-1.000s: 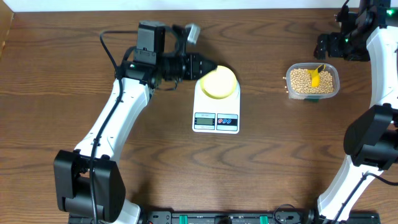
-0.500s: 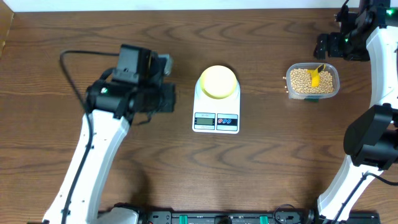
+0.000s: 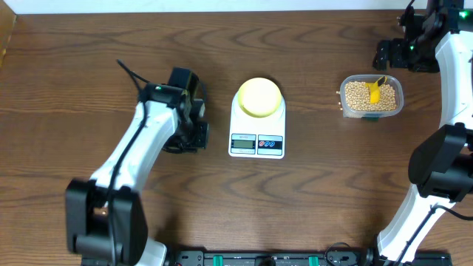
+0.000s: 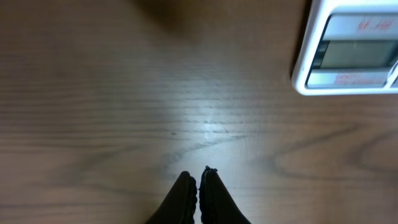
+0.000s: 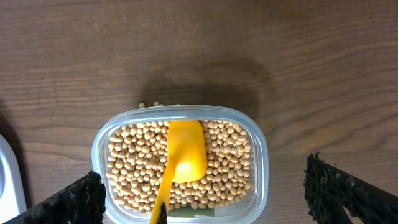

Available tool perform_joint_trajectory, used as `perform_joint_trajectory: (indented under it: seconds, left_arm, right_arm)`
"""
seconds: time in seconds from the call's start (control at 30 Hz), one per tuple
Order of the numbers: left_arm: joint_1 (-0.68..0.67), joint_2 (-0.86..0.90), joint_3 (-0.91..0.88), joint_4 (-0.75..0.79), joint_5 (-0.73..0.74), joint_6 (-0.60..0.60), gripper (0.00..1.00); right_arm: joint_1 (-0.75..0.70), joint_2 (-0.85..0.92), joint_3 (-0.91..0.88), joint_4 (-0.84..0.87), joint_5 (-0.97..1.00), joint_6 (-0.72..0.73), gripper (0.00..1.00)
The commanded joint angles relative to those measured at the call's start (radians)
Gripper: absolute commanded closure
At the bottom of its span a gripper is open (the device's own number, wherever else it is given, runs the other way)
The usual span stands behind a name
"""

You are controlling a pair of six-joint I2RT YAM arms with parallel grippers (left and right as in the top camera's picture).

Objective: Scoop item into bowl and weigh 50g on scale
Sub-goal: 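Move the left gripper down to the scale's front buttons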

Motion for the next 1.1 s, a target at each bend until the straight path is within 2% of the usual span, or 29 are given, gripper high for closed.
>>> perform_joint_trajectory:
  seconds: [0.0,0.07,0.17,0.27,0.4,0.43,0.47,0.5,0.57,0.6,0.67,0.77,1.07]
  left_arm:
    - [-0.004,0.063,-0.008,-0.039,0.204,0.130,0.93]
    - [-0.024,0.073,-0.008,-0.064,0.258,0.166,0.92]
    - [-0.086,0.039,-0.008,-0.074,0.243,0.199,0.92]
    - [-0.177,-0.010,-0.008,-0.077,0.134,0.209,0.92]
    - [-0.289,-0.029,-0.007,-0.032,0.044,0.144,0.83]
    - [-0.310,-0.029,-0.007,-0.005,0.044,0.116,0.71]
    - [-0.327,-0.029,-0.007,0.021,0.044,0.100,0.49]
    - [-0.343,-0.029,-0.007,0.050,0.045,0.100,0.46]
    - [-0.370,-0.028,-0.007,0.133,0.046,0.134,0.29]
    - [-0.384,-0.027,-0.007,0.174,0.061,0.188,0.20]
    - [-0.409,-0.027,-0.007,0.239,0.082,0.305,0.18]
    - [-0.440,-0.017,-0.007,0.299,0.086,0.409,0.11]
    - [-0.452,0.092,-0.005,0.332,0.099,0.452,0.01]
  right_arm:
    - [0.001,0.003,0.014,0.000,0.001,0.000,0.01]
    - [0.001,0.003,0.014,0.000,0.001,0.000,0.01]
    - [0.001,0.003,0.014,0.000,0.001,0.001,0.01]
    - [0.001,0.003,0.014,0.000,0.001,0.000,0.01]
    - [0.001,0.003,0.014,0.000,0.001,0.000,0.01]
    - [0.001,0.003,0.014,0.000,0.001,0.000,0.01]
    - [0.001,0.003,0.014,0.000,0.001,0.000,0.01]
    - [0.001,0.003,0.014,0.000,0.001,0.000,0.01]
    - [0.001,0.003,0.014,0.000,0.001,0.000,0.01]
    - [0.001,0.003,0.014,0.000,0.001,0.001,0.01]
    - [0.001,0.003,0.014,0.000,0.001,0.000,0.01]
    - [0.001,0.003,0.014,0.000,0.001,0.000,0.01]
    - [0.001,0.003,0.014,0.000,0.001,0.000,0.01]
